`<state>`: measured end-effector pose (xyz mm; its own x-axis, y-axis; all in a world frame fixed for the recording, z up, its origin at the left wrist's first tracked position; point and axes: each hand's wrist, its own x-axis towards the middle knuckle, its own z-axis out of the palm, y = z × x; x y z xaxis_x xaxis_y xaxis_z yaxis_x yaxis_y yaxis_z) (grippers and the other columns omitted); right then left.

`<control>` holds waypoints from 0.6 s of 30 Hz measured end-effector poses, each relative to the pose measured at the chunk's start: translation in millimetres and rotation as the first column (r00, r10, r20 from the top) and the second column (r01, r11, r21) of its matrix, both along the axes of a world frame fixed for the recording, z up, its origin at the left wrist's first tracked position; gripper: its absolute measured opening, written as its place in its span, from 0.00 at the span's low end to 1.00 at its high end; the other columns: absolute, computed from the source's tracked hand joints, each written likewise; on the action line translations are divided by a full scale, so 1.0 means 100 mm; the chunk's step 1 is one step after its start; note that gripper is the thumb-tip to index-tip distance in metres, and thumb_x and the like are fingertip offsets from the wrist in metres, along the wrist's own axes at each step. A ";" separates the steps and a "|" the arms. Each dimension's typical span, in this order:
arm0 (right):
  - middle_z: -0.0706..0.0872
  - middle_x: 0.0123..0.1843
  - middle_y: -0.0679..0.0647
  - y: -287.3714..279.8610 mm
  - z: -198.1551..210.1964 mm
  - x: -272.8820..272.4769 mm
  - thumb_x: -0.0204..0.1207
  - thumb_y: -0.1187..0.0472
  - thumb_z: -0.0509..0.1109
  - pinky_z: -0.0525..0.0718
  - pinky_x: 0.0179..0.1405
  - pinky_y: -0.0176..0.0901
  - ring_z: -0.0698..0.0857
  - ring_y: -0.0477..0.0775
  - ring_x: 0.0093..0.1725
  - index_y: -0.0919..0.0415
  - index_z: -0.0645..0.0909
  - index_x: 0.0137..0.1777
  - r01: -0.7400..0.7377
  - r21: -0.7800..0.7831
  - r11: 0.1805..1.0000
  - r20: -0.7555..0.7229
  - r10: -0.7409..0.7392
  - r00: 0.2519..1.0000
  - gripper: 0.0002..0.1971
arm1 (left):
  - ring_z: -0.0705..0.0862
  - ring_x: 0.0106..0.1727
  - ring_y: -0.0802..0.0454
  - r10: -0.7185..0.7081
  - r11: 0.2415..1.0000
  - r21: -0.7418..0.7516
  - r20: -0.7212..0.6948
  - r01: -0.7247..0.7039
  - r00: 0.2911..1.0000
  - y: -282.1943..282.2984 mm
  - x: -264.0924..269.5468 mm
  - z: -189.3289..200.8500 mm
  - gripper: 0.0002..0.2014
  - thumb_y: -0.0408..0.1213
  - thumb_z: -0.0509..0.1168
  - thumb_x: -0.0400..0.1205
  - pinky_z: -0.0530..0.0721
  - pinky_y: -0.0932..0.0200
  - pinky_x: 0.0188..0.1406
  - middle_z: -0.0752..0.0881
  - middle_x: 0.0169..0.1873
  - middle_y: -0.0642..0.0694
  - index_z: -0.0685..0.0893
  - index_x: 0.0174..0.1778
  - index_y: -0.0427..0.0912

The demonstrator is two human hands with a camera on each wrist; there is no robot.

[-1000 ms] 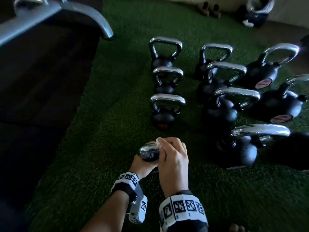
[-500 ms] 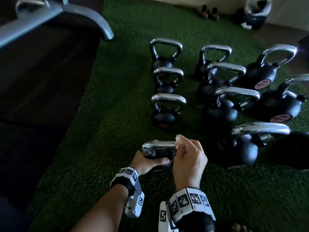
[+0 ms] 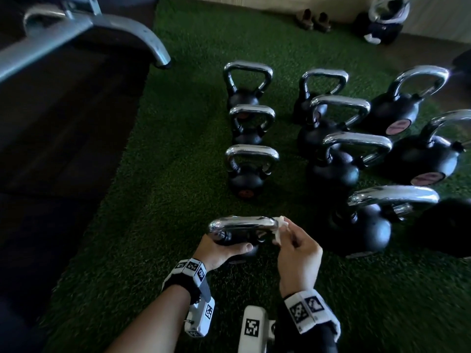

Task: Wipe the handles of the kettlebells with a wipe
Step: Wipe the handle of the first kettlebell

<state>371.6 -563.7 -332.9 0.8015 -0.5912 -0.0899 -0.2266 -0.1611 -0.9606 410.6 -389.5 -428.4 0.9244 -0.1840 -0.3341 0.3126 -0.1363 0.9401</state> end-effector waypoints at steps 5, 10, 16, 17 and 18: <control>0.94 0.40 0.52 -0.04 -0.25 0.11 0.83 0.69 0.72 0.88 0.47 0.43 0.88 0.46 0.36 0.61 0.92 0.57 0.015 0.400 0.916 -0.091 0.023 0.996 0.09 | 0.91 0.61 0.56 0.051 0.998 -0.046 -0.026 -0.053 0.998 -0.03 -0.02 0.04 0.28 0.41 0.89 0.65 0.86 0.55 0.65 0.94 0.56 0.54 0.90 0.61 0.51; 0.95 0.44 0.57 -0.11 -0.39 0.08 0.82 0.68 0.74 0.91 0.55 0.52 0.92 0.53 0.42 0.60 0.92 0.52 -0.070 0.385 0.920 -0.177 0.149 0.973 0.06 | 0.93 0.58 0.53 0.144 0.989 -0.019 -0.054 -0.145 0.988 -0.08 -0.09 0.10 0.30 0.46 0.91 0.58 0.88 0.46 0.68 0.95 0.52 0.52 0.92 0.56 0.50; 0.95 0.46 0.61 -0.51 -0.13 -0.06 0.79 0.74 0.74 0.93 0.53 0.52 0.94 0.58 0.48 0.67 0.91 0.54 -0.319 0.413 0.853 -0.199 0.426 0.882 0.08 | 0.91 0.43 0.44 0.243 0.897 0.432 -0.298 -0.097 0.923 -0.02 -0.36 0.32 0.31 0.63 0.78 0.73 0.83 0.55 0.48 0.89 0.46 0.45 0.76 0.59 0.45; 0.95 0.46 0.61 -0.53 -0.07 -0.09 0.79 0.74 0.74 0.93 0.53 0.52 0.94 0.57 0.48 0.67 0.91 0.54 -0.364 0.434 0.824 -0.184 0.477 0.859 0.08 | 0.90 0.33 0.45 0.255 0.912 0.400 -0.368 -0.096 0.894 0.00 -0.41 0.39 0.27 0.62 0.74 0.78 0.82 0.54 0.40 0.90 0.38 0.44 0.78 0.55 0.42; 0.95 0.45 0.60 -0.52 -0.02 -0.10 0.78 0.74 0.75 0.93 0.52 0.50 0.94 0.56 0.47 0.66 0.92 0.54 -0.410 0.441 0.798 -0.170 0.523 0.835 0.08 | 0.86 0.25 0.47 0.254 0.941 0.318 -0.438 -0.115 0.862 0.01 -0.45 0.47 0.23 0.60 0.71 0.82 0.81 0.56 0.31 0.88 0.31 0.44 0.80 0.50 0.39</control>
